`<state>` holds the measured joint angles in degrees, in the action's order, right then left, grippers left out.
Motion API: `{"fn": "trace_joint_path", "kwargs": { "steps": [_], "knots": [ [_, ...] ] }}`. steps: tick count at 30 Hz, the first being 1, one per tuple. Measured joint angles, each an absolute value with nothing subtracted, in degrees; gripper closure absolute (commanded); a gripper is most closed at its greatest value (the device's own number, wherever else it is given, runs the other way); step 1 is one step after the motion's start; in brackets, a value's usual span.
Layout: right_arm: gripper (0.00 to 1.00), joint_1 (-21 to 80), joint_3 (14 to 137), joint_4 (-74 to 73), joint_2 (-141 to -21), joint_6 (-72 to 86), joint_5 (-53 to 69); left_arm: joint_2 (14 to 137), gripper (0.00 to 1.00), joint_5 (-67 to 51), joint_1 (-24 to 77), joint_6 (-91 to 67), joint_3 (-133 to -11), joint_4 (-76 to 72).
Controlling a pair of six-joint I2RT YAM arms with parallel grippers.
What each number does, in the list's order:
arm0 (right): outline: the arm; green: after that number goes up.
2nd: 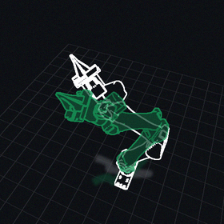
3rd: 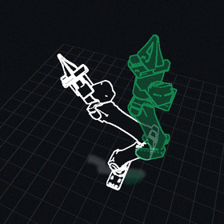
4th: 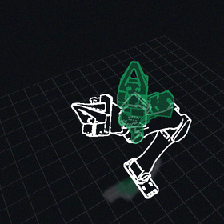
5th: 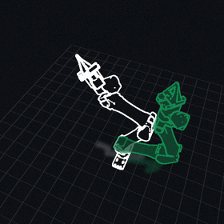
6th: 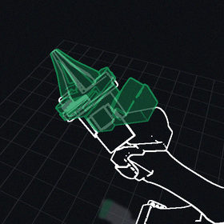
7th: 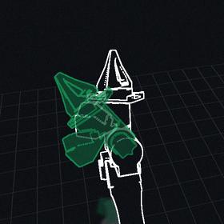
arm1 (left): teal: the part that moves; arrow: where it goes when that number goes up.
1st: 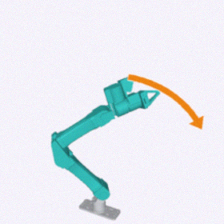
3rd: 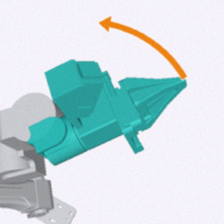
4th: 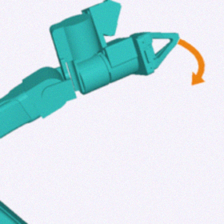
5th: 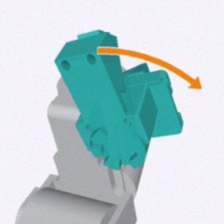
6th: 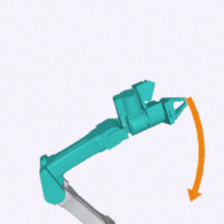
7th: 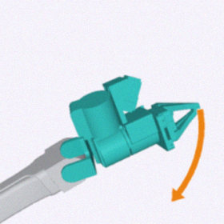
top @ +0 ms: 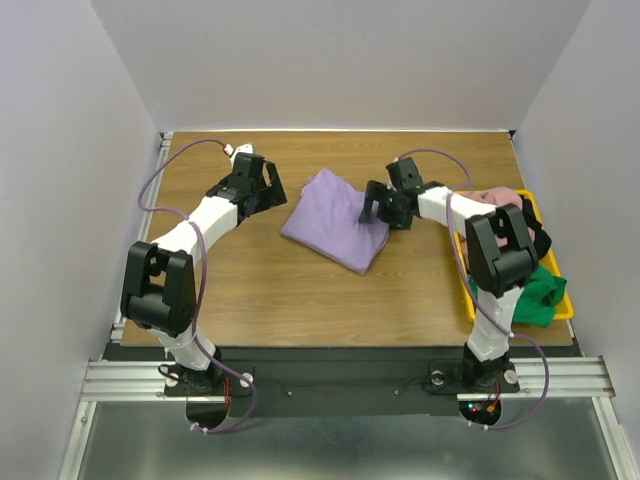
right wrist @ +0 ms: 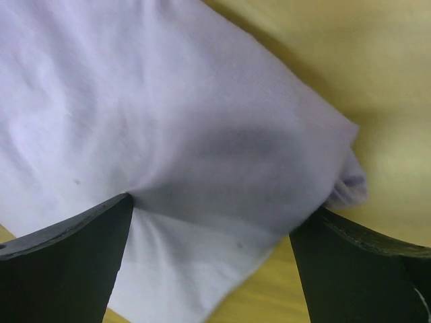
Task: Fold and stack the t-shirts
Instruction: Fold the tshirt, then neatly place the folded tshirt to the corner
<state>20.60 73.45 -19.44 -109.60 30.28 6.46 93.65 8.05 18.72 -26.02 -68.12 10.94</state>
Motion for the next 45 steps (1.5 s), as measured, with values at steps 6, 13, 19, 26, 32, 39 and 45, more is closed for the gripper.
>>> {"fn": "trace_joint_path", "kwargs": {
  "steps": [6, 13, 19, 26, 32, 39, 45],
  "knots": [
    [0.01, 20.6, 85.6, -18.3, -118.7, 26.8, 9.8, 93.4, 0.02, 7.6, 16.4, -26.0, -65.3, 10.2],
    [0.00, 20.6, 93.2, -17.8, -123.5, 22.8, 12.5, 93.6, 0.02, 2.7, 15.2, -23.7, -64.4, 7.8],
    [0.00, 20.6, 83.5, -18.1, -111.2, 24.0, 7.2, 101.0, 0.06, -4.8, 15.4, -23.0, -70.7, 5.3],
    [0.00, 20.6, 65.5, -17.7, -83.5, 28.3, -0.8, 111.4, 0.25, -6.7, 16.3, -23.5, -75.7, 5.6],
    [0.00, 20.6, 53.5, -17.4, -67.4, 32.6, -1.6, 114.9, 0.72, -5.5, 18.7, -24.4, -78.2, 7.9],
    [0.00, 20.6, 44.5, -18.7, -58.0, 34.8, -1.8, 120.3, 1.00, 0.7, 19.9, -25.4, -87.1, 13.2],
    [0.00, 20.6, 44.0, -18.9, -56.3, 34.3, -1.9, 125.1, 1.00, 11.7, 18.0, -23.2, -97.2, 20.8]
  ]
}}
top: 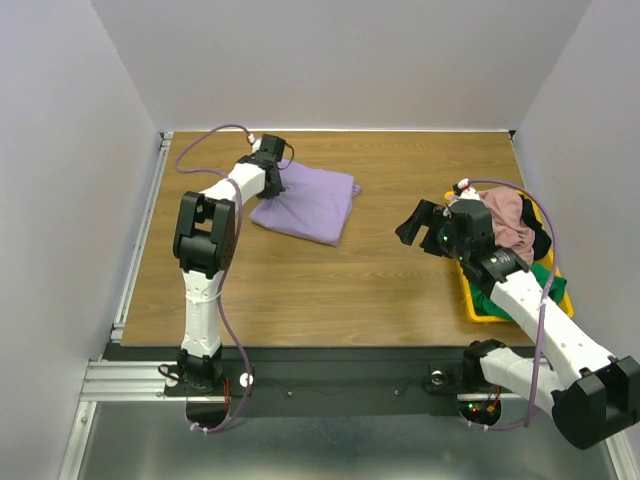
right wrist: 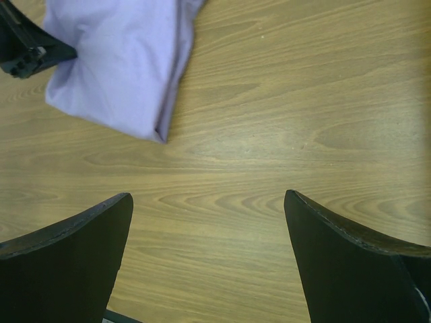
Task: Fold and stack the t-shirts
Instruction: Neatly place the folded tshirt to the corner
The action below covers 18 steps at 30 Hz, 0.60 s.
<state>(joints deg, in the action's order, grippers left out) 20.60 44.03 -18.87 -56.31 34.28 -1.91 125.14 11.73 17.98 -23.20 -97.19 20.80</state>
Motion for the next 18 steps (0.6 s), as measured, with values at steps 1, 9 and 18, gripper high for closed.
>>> {"fn": "trace_joint_path", "kwargs": {
  "steps": [1, 9, 18],
  "knots": [
    [0.00, 20.6, 44.0, -18.9, -56.4, 34.3, -2.0, 125.2, 1.00, 12.8, 17.6, -22.6, -97.5, 21.4],
    [0.00, 20.6, 44.0, -18.9, -59.5, 33.3, -4.2, 125.3, 1.00, 21.2, 7.6, -12.8, -101.6, 22.6],
    [0.00, 20.6, 44.0, -18.9, -62.3, 32.6, -4.9, 127.4, 1.00, 21.8, 1.3, -6.7, -108.0, 22.6]
  ]
}}
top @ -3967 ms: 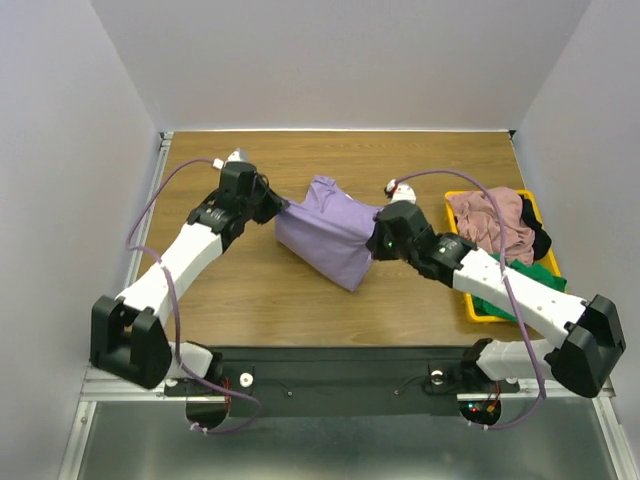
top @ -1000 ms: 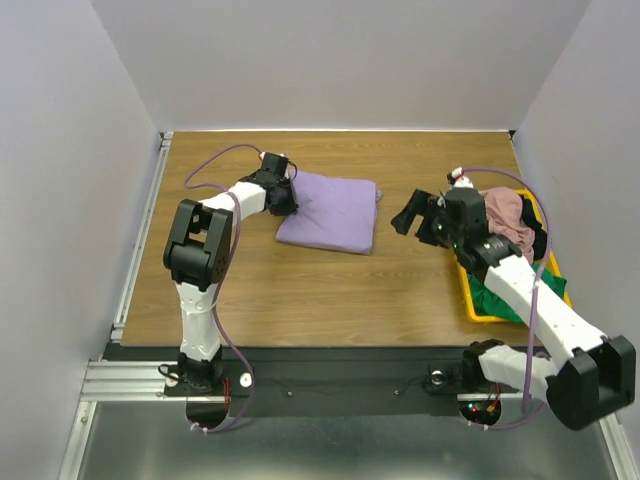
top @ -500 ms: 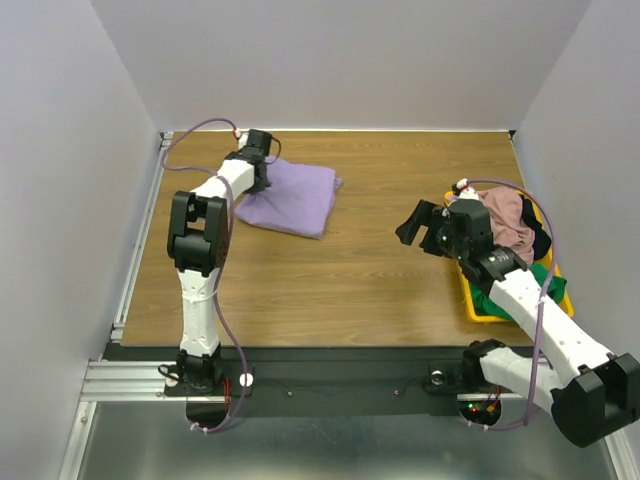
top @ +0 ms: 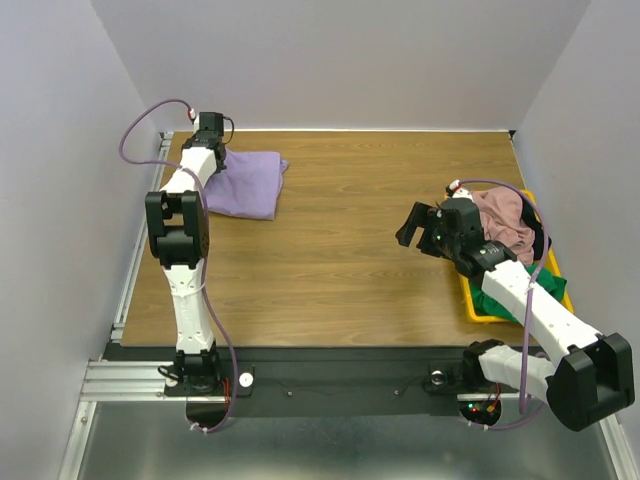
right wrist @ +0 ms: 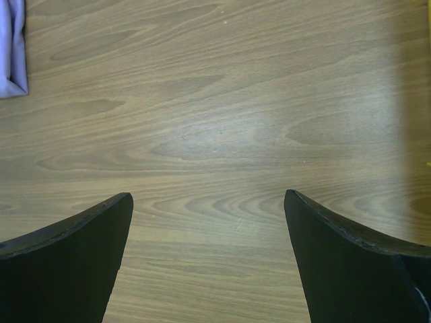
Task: Fold and stack the t-shirts
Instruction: Neatly place the folded tshirt to the corner
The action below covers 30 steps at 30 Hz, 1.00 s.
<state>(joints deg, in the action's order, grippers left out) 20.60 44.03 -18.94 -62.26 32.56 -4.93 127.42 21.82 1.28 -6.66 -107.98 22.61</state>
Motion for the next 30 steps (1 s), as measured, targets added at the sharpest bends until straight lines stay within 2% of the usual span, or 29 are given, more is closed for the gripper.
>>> {"fn": "trace_joint_path", "kwargs": {
  "steps": [15, 24, 25, 26, 27, 28, 30],
  "knots": [
    [0.00, 20.6, 44.0, -19.0, -62.3, 31.7, -6.6, 137.6, 1.00, 18.5, -4.2, -7.6, -120.6, 24.1],
    [0.00, 20.6, 44.0, -19.0, -62.3, 31.0, -8.6, 139.4, 1.00, 20.6, -8.5, -7.9, -124.8, 24.3],
    [0.00, 20.6, 44.0, -19.0, -62.4, 30.9, -8.9, 140.0, 0.98, 21.0, -8.9, -8.1, -126.3, 24.3],
    [0.00, 20.6, 44.0, -19.0, -62.4, 30.9, -9.2, 140.5, 0.91, 21.6, -9.2, -8.4, -127.3, 24.3],
    [0.00, 20.6, 44.0, -19.0, -62.5, 30.8, -9.5, 140.7, 0.67, 22.2, -9.4, -8.8, -127.8, 24.3],
    [0.00, 20.6, 44.0, -19.0, -62.6, 30.8, -9.7, 140.7, 0.51, 22.9, -9.7, -9.3, -127.8, 24.6],
    [0.00, 20.6, 44.0, -19.0, -63.0, 30.8, -9.9, 140.7, 0.39, 23.3, -10.2, -10.0, -128.1, 25.5]
  ]
}}
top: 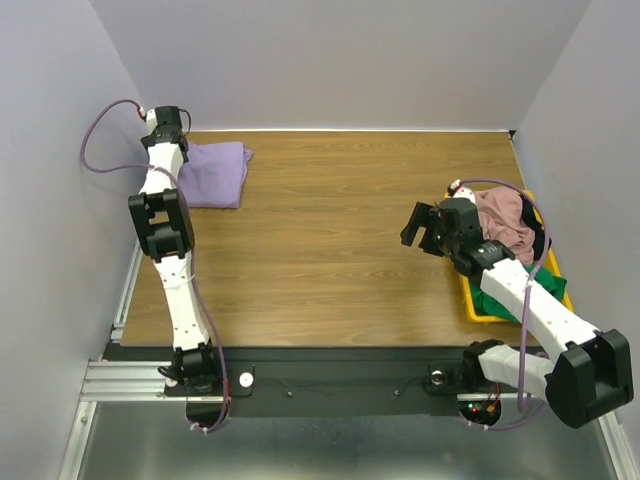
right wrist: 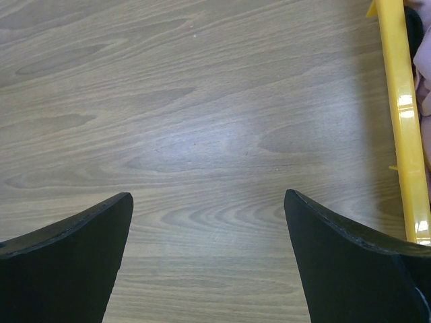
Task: Fold and stack the t-shirts
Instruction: Neatly place the folded tshirt to the corner
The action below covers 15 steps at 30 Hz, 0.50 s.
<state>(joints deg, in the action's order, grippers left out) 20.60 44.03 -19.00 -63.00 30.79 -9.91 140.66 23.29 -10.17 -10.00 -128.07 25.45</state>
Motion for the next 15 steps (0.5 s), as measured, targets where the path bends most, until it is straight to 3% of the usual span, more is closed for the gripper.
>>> {"fn": "trace_joint_path", "kwargs": {
  "steps": [6, 9, 15],
  "knots": [
    [0.00, 20.6, 44.0, -19.1, -63.2, 30.4, -10.2, 140.3, 0.12, 24.0, -11.0, -12.8, -128.4, 28.1],
    [0.00, 20.6, 44.0, -19.4, -62.6, 30.2, -10.8, 138.5, 0.05, 22.9, -10.8, -14.6, -128.2, 30.0],
    [0.00, 20.6, 44.4, -20.6, -59.9, 30.3, -11.7, 126.9, 0.02, 20.9, -7.9, -17.8, -123.1, 31.5]
  ]
}}
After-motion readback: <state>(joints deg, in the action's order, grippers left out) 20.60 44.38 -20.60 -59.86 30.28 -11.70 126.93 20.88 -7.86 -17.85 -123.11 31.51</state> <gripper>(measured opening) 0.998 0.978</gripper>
